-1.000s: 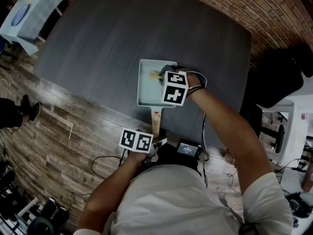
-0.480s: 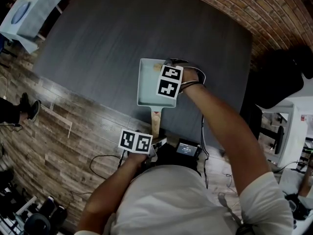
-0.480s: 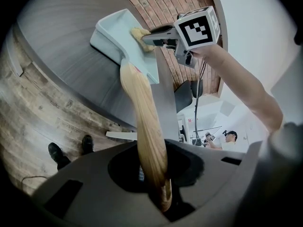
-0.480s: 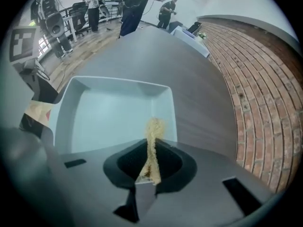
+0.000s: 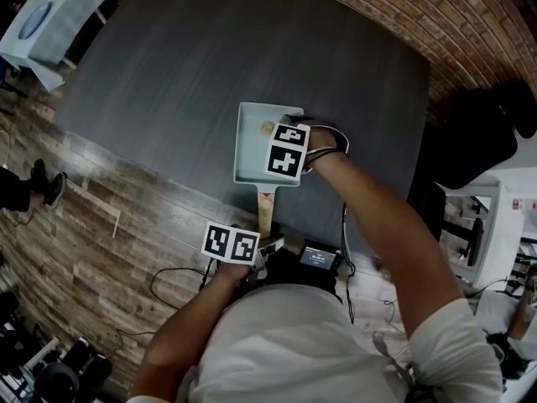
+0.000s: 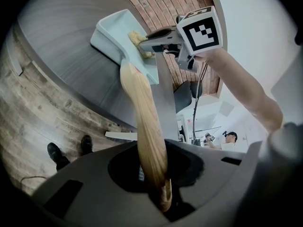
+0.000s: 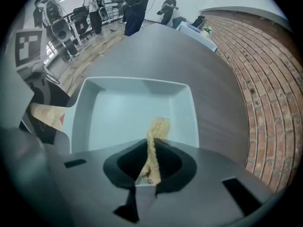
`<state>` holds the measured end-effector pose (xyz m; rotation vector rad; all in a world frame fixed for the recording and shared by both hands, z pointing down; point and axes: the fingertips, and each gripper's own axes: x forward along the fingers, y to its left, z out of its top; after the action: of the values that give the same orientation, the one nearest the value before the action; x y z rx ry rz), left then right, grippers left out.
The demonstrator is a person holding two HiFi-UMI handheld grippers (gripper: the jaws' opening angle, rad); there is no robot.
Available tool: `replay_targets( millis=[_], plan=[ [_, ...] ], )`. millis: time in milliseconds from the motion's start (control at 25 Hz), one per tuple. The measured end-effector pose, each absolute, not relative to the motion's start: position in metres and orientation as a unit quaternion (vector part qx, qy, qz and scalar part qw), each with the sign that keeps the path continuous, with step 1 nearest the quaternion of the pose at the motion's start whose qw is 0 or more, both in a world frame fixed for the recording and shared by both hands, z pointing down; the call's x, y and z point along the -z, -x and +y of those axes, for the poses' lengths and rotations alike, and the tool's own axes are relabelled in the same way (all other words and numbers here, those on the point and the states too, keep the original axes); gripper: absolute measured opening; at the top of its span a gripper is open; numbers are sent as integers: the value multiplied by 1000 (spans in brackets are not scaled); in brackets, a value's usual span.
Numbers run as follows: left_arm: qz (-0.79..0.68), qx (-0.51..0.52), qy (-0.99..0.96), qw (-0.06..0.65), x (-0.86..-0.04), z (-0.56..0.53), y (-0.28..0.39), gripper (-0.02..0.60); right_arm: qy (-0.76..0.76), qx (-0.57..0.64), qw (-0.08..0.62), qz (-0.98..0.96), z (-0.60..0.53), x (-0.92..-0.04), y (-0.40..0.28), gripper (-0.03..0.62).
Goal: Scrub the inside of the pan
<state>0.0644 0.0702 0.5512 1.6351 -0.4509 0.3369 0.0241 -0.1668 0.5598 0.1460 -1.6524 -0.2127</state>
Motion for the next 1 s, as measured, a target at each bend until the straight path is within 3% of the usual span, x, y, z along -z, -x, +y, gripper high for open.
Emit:
replay_targets(
  millis=[1000],
  plan=[
    [-196,-150,-718,651,-552,69,-65,74,67,-61,637,-766,-67,-556,-23,55]
  ],
)
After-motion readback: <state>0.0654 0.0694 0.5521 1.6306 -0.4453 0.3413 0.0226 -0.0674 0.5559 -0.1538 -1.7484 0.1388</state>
